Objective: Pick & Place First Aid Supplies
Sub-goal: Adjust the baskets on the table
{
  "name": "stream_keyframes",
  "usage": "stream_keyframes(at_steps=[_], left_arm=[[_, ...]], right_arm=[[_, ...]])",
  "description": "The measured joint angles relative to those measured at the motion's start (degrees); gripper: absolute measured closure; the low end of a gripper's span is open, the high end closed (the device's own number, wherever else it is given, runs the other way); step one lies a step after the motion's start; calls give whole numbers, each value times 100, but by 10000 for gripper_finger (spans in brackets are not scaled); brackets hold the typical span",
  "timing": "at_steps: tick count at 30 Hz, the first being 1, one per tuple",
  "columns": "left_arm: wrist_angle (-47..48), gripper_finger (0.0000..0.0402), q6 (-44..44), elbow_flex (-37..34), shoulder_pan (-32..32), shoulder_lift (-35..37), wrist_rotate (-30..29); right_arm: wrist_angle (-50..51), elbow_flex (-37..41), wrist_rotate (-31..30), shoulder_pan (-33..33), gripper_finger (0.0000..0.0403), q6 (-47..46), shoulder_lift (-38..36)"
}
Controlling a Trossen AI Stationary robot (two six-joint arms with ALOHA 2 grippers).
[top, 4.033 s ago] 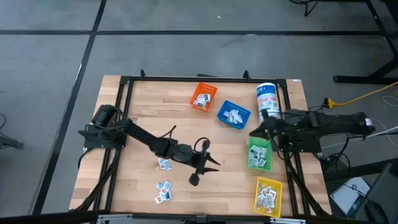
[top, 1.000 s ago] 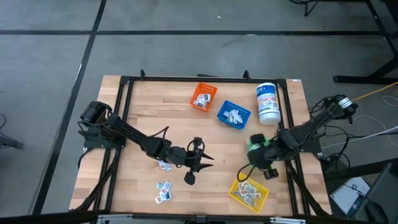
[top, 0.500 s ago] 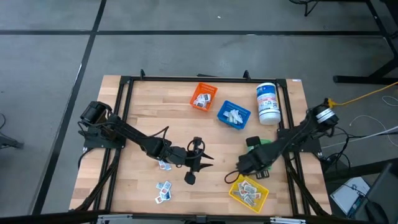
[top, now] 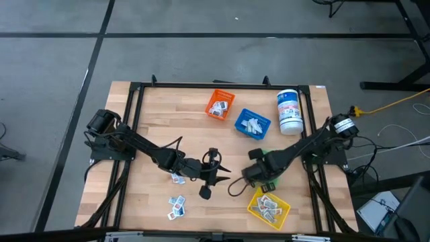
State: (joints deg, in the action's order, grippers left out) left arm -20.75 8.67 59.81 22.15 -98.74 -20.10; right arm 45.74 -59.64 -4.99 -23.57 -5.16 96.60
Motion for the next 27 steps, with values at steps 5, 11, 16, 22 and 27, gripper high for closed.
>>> stream_keyframes(at_steps=[5,11,16,22,27], left_arm=[[0,297,0,0,0,0,0],[4,297,0,0,0,0,0],[39,297,2,4,0,0,2],[183,297,-52,4,-2,0,-4],[428,297,-105,4,30,2,-32]], right_arm=[[-881,0,0,330,377,651,0],[-2076,-28,66,662,377,1415,0],[-1906,-393,431,830,377,1788,-175],[-727,-874,472,1050,377,1901,-664],[156,-894,463,1368,377,2065,-1298]])
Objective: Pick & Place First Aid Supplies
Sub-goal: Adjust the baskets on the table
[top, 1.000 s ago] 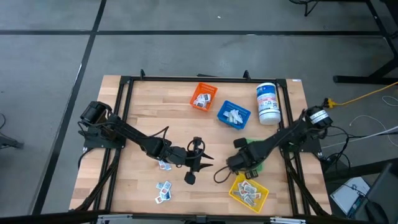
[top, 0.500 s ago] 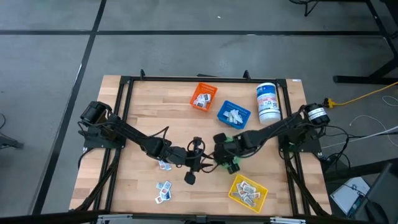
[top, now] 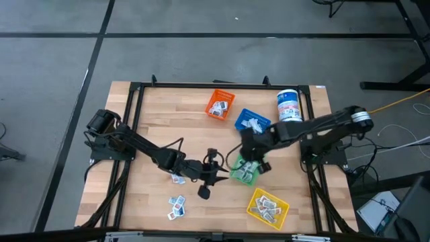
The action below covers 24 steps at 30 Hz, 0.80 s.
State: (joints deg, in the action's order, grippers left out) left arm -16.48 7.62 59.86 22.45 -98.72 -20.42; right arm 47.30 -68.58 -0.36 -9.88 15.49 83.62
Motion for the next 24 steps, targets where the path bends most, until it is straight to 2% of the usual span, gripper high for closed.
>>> stream_keyframes(at_steps=[4,9,12,16,20,24], left_arm=[[197,297,3,0,75,45,-270],[467,297,5,0,167,189,-679],[703,297,-24,0,227,343,-815],[1091,297,-101,0,308,563,-977],[1578,297,-213,0,353,890,-1112],[1958,297,-367,0,344,1240,-1159]], right_arm=[[428,151,-43,408,377,35,-354],[516,602,-888,1038,377,50,-479],[467,883,-1177,1550,377,60,-432],[272,1155,-1136,2249,377,-24,-345],[-71,1300,-555,2752,377,-136,-202],[-707,1364,-165,2933,377,-113,92]])
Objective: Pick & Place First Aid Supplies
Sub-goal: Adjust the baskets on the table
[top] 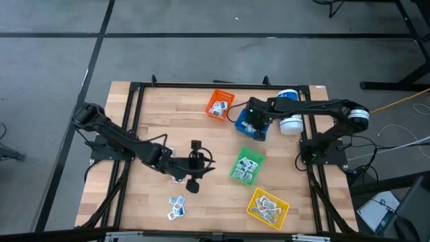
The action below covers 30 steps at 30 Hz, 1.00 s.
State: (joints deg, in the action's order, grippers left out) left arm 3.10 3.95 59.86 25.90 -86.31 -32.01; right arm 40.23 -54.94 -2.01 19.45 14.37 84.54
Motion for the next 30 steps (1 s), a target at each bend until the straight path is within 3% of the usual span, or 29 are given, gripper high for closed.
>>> stream_keyframes(at_steps=[5,14,24,30], left_arm=[[307,297,-43,0,-16,320,1],[748,297,-104,-2,-16,589,-8],[1119,297,-218,-2,-16,589,-13],[1191,297,-184,-2,-16,608,-11]], right_arm=[[-654,-124,22,23,377,-429,638],[-610,-903,152,23,377,-474,1820],[-866,-1742,1588,-112,377,-472,2176],[-1554,-1816,2477,-490,377,-271,2176]])
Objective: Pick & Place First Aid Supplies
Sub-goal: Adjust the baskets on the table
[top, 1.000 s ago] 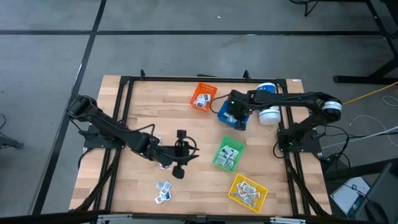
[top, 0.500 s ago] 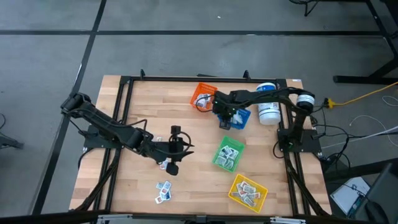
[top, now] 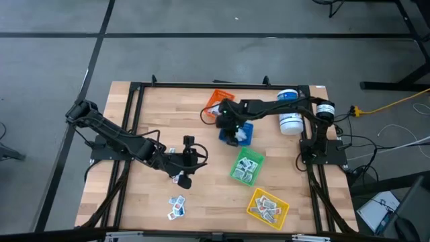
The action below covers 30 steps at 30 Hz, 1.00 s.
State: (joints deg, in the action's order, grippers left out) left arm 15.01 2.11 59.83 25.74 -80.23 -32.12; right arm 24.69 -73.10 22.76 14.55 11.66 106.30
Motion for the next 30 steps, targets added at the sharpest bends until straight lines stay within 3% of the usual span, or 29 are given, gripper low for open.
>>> stream_keyframes(at_steps=[4,8,15,18,24,30], left_arm=[[132,297,-38,-2,0,141,0],[214,297,-56,-4,2,411,0],[500,297,-72,-4,2,978,-27],[641,297,-90,-4,2,1179,-33],[802,297,-111,-2,2,1491,-41],[856,297,-140,-2,2,1572,-48]], right_arm=[[-244,-63,692,-164,377,212,0],[58,-487,591,-109,377,302,-19],[214,-1125,-1525,202,377,372,-35],[249,-1176,-1897,383,377,190,-35],[455,-1176,-1878,833,377,-296,147],[689,-1319,-1379,1116,377,-400,686]])
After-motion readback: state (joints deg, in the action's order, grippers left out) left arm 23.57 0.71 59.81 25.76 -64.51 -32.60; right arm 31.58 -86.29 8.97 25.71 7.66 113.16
